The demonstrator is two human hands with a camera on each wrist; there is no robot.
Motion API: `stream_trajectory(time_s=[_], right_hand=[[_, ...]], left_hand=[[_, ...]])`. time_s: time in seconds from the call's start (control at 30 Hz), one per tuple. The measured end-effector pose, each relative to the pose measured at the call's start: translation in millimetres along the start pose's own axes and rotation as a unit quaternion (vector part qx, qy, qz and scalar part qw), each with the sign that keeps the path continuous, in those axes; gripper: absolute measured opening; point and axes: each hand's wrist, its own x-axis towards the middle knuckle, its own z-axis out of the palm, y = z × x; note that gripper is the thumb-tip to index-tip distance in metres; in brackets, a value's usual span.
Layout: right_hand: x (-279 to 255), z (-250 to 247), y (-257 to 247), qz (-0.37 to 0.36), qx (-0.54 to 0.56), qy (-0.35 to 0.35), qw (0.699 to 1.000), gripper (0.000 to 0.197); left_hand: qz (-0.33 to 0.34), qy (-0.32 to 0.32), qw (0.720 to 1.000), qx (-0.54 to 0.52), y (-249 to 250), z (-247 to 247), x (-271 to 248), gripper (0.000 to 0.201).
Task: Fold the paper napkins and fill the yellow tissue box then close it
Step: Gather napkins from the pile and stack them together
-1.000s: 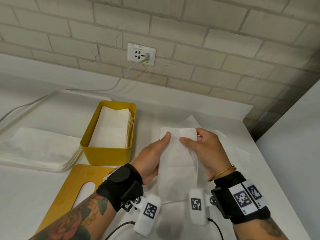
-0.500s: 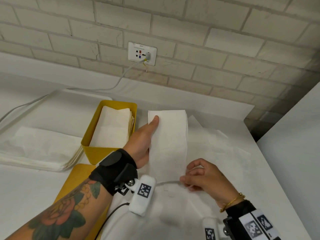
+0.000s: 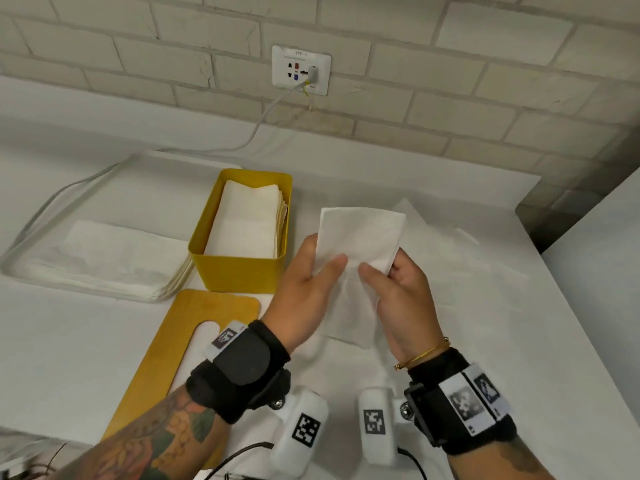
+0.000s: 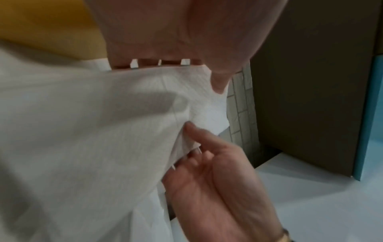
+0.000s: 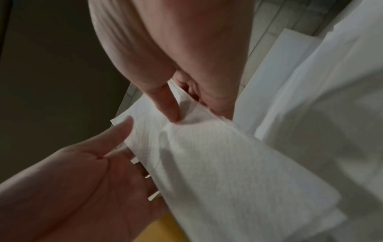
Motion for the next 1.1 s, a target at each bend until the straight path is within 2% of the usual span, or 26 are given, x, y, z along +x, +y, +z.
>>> stream_trajectory(time_s=[0.23,0.3,0.43,0.63,0.83,1.0,1.1], right_hand=[[-13.9,27.7,-16.9,-0.140,-0.013,-0.042,0.989,0.029],[-18.6,31.1,-4.5,-0.124,-0.042,-0.045,0.990,0.029],[-21.3,37.4,23.1,-0.049,-0.086,-0.044,0.994,0.032],[-18.6,33.5,-2.1,-0.132,-0.039,-0.054,0.989,0.028],[-13.7,32.6,19.8,-0.033,-0.089,-0.025,0.995,0.026],[14.9,33.0,-12.8,-0.032,-0.018,-0.030,0.999,0.029],[41.9,43.8,-33.8,-0.050,-0.014,-0.032,0.998,0.025]], left_hand=[[0.126,0.068,0.990,-0.009,18.7,-4.3,-29.4,0.049],[0.111,0.078,0.991,0.019,8.7,-7.3,-36.9,0.047],[0.043,0.084,0.993,0.066,-12.6,-15.2,-41.7,0.047],[0.117,0.076,0.989,0.047,10.4,-19.2,-38.6,0.038],[0.004,0.034,0.996,0.086,-18.2,-35.3,-33.3,0.046],[-0.020,0.021,0.998,0.064,-2.8,-54.3,-27.8,0.040],[-0.012,0.053,0.998,0.041,20.4,-67.2,-22.5,0.047]])
